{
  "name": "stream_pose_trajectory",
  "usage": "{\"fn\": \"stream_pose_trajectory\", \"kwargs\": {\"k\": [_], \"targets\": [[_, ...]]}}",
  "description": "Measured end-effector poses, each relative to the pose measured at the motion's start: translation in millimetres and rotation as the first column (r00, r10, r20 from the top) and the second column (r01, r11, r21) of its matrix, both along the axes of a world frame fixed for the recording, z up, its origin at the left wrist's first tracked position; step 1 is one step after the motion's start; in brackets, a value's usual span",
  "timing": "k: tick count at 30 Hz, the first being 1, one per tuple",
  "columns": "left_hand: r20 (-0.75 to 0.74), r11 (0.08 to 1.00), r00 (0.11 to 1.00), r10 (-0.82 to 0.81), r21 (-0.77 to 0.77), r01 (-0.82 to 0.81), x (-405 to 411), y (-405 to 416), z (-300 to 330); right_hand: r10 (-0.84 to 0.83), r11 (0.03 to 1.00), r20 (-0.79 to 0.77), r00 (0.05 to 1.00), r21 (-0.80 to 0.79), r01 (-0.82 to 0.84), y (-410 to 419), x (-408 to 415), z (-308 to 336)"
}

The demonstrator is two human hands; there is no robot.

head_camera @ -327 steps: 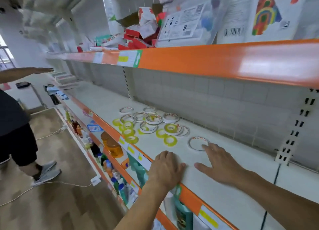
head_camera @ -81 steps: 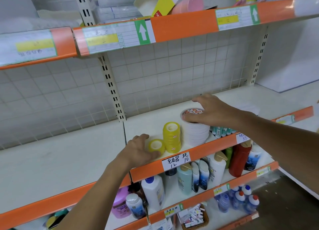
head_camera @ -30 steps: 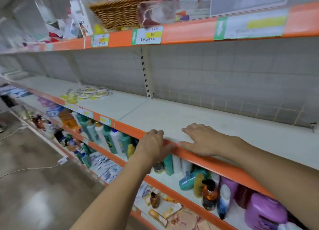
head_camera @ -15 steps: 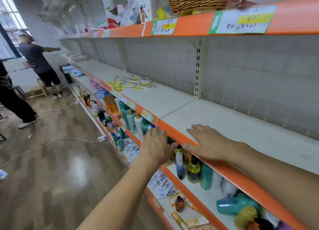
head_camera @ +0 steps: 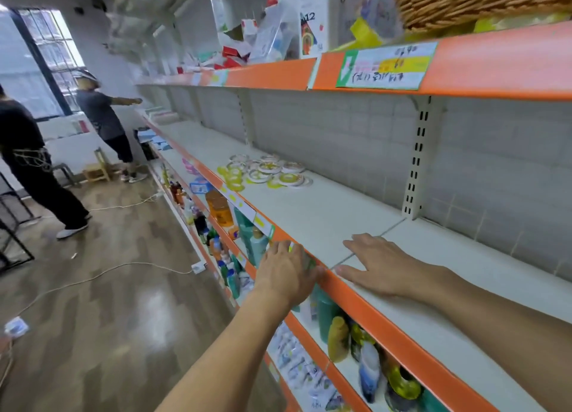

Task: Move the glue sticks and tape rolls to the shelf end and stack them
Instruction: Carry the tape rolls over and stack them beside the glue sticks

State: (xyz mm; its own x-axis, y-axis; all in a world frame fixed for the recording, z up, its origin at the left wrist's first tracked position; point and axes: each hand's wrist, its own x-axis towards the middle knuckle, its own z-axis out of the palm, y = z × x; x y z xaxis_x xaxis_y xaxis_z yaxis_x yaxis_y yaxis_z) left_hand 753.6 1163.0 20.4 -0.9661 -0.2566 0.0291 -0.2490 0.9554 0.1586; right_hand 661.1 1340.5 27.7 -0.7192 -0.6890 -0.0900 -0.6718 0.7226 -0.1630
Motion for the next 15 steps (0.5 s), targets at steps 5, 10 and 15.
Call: {"fn": "stream_pose_trajectory", "kwargs": {"k": [5, 10, 15], "targets": [[-0.034, 0.999, 0.999, 0.026, 0.030, -0.025, -35, -51, -3, 0.016, 1.000, 0.018, 1.000, 0.019, -0.016, -52, -35, -7], [-0.029, 0.999, 0.999, 0.030, 0.022, -0.029, -71, -109, -12, 0.005, 1.000, 0.013, 1.000, 0.015, -0.005, -108, -70, -16], [-0.013, 0.999, 1.000, -0.008, 0.037, 0.008, -116, -181, -17, -0.053, 0.998, 0.029, 0.998, -0.024, 0.053, -175, -111, -30]]}}
